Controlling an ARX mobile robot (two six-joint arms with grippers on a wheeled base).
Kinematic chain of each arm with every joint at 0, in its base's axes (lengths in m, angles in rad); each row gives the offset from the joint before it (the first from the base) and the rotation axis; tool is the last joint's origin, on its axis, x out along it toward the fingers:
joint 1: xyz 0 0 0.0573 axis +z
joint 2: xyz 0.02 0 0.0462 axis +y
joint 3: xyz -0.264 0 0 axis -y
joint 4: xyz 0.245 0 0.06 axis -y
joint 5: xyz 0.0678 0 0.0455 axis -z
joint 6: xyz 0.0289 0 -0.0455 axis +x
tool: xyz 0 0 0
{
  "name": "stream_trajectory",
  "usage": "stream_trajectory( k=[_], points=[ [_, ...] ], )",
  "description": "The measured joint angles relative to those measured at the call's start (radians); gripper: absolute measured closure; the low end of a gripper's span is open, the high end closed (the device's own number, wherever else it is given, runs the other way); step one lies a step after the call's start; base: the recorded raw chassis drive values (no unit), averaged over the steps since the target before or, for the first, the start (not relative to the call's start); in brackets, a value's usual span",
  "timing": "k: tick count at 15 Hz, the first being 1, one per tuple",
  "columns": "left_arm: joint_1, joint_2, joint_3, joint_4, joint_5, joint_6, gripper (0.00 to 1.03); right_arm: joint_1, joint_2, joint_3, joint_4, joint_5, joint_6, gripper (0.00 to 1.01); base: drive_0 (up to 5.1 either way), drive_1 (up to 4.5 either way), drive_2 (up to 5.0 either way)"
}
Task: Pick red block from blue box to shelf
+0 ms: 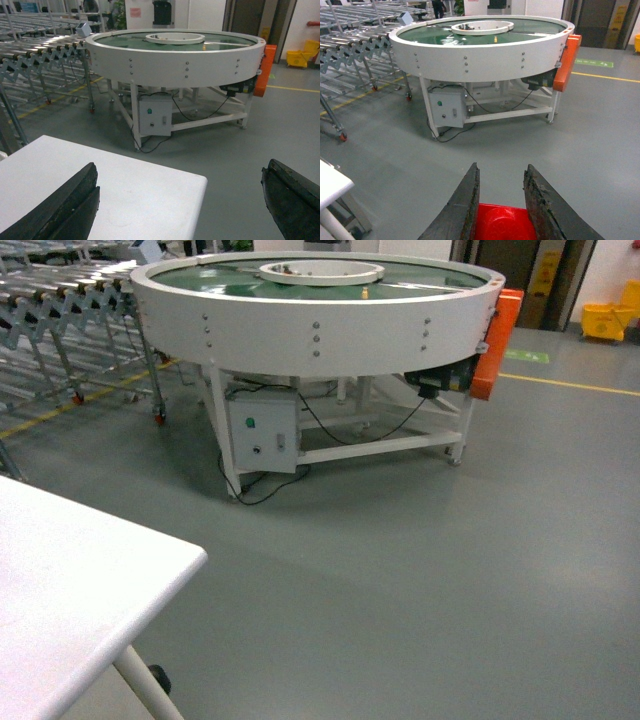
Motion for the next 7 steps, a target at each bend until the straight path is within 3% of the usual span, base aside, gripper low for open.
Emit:
stream_trajectory(
  k=[7],
  points=[
    [0.000, 0.000, 0.000, 0.000, -0.002, 0.000, 0.05, 0.000, 0.000, 0.000, 0.004, -0.002, 0.000, 0.80, -1.5, -1.49, -1.5]
  ],
)
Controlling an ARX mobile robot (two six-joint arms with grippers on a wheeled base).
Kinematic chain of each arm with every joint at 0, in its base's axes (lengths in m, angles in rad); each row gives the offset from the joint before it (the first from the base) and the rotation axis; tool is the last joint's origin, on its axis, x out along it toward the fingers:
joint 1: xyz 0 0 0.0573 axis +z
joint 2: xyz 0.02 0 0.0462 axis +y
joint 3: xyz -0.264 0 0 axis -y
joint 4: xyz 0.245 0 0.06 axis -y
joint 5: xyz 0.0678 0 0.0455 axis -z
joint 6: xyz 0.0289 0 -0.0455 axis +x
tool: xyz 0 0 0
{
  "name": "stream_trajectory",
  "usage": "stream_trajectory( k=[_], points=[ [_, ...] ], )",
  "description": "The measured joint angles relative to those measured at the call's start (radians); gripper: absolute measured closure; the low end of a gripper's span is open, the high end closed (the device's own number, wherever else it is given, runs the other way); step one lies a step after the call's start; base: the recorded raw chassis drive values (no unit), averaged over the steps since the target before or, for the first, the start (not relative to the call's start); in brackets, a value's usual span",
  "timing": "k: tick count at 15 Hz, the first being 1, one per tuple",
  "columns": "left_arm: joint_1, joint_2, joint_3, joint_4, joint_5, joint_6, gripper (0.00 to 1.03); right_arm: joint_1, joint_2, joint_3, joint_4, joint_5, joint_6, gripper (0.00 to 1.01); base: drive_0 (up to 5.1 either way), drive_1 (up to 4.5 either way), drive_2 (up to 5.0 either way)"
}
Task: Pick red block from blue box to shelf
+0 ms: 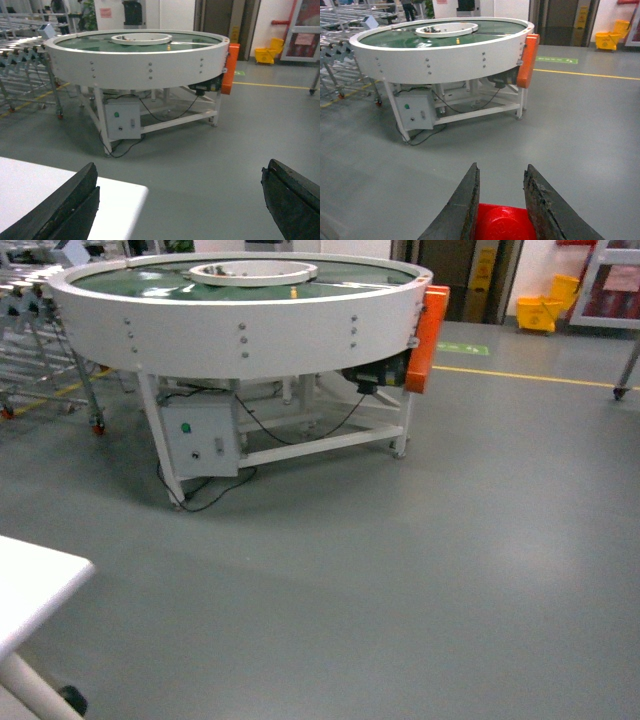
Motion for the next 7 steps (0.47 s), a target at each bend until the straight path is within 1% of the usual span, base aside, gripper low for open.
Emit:
stream_trajectory(
  k=[4, 7],
  points=[
    [0.000, 0.000, 0.000, 0.000, 0.003, 0.000, 0.05, 0.000, 0.000, 0.000, 0.000, 0.000, 0.000, 0.80, -1.5, -1.49, -1.5],
    [0.000, 0.000, 0.000, 0.000, 0.002, 0.000, 0.05, 0.000, 0.000, 0.000, 0.000, 0.000, 0.000, 0.80, 2.8, -3.88, -3.9]
  ],
)
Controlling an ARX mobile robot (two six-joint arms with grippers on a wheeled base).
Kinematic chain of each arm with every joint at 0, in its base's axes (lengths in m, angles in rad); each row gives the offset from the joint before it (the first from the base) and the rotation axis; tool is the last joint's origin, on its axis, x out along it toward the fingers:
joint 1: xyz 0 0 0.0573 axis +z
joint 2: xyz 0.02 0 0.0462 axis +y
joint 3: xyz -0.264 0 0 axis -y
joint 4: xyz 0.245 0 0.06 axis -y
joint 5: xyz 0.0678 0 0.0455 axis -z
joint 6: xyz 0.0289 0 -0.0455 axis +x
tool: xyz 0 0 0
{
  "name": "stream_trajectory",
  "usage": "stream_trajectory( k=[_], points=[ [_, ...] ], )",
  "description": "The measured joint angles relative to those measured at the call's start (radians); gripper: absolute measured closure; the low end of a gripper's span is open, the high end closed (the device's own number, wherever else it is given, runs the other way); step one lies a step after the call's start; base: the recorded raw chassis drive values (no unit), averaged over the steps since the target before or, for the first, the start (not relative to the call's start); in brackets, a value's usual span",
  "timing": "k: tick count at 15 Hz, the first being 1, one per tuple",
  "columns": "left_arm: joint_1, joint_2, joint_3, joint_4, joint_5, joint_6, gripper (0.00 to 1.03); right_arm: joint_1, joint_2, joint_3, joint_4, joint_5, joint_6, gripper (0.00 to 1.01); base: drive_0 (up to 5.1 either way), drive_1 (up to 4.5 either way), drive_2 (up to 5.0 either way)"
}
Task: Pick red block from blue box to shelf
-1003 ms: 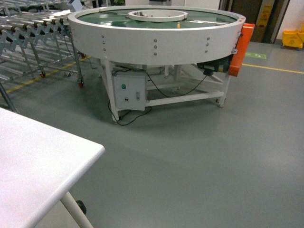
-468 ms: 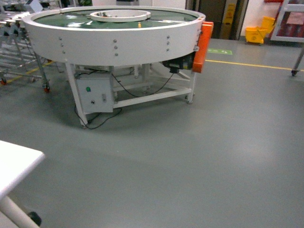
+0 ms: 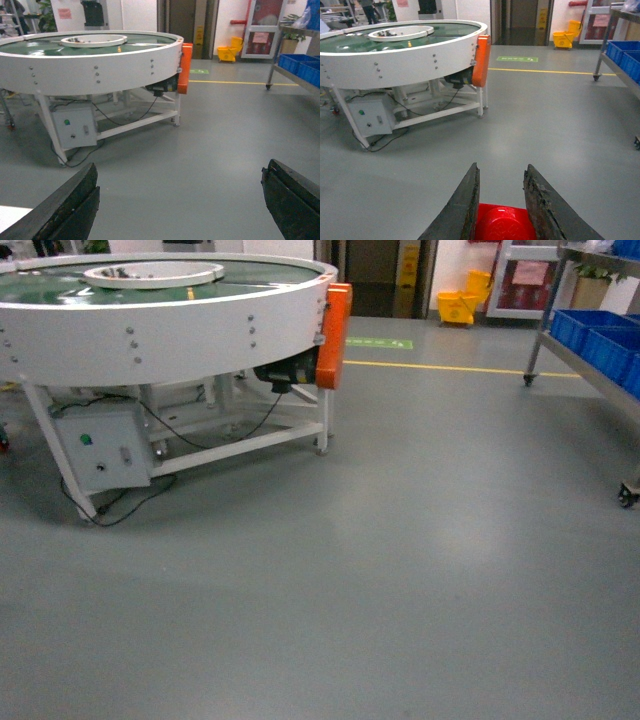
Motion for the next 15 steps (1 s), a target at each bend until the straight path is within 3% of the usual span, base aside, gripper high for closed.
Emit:
stream_trajectory(
  k=[8, 15],
  points=[
    [0.000, 0.000, 0.000, -0.001, 0.000, 0.000, 0.05, 0.000, -0.007, 0.000, 0.002, 0.003, 0.000, 0.80, 2.8, -3.88, -3.9],
    [0.000, 0.000, 0.000, 0.000, -0.001, 0.000, 0.05, 0.000, -0.004, 0.000, 0.000, 0.003, 0.000, 0.80, -1.8, 2.31, -6.0]
  ],
)
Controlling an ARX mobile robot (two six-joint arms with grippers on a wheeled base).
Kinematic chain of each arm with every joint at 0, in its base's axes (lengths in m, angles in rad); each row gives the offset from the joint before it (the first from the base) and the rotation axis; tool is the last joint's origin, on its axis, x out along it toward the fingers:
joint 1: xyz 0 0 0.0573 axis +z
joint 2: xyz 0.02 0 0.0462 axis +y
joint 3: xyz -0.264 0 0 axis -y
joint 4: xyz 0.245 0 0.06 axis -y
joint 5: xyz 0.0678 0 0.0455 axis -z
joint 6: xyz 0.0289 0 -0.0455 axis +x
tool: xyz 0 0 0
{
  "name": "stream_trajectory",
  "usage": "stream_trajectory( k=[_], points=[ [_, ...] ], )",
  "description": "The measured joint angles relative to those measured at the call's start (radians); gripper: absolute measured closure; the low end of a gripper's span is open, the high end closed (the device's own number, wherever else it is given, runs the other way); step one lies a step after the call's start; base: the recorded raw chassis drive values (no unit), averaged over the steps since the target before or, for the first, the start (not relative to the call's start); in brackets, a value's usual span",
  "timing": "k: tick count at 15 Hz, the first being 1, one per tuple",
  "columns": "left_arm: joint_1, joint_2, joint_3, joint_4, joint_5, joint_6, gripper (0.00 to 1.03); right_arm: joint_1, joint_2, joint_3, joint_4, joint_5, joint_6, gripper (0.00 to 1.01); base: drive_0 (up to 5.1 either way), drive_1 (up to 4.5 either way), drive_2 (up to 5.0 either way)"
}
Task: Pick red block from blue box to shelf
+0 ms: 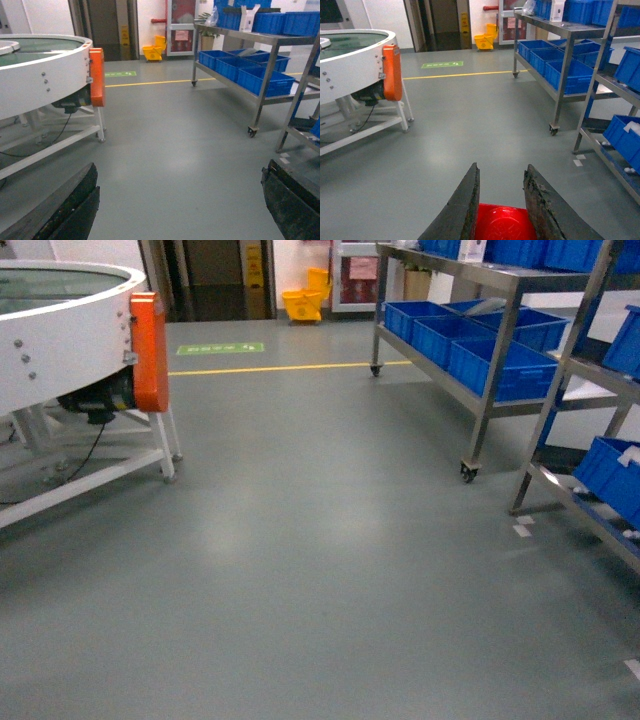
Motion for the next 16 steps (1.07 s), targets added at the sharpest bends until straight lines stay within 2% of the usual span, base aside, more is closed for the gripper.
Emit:
stream_trajectory(
  k=[16],
  points=[
    [0.000, 0.000, 0.000, 0.000, 0.001, 0.000, 0.05, 0.000, 0.000, -0.001, 0.000, 0.000, 0.000, 0.80, -1.5, 2.63, -5.7]
  ],
)
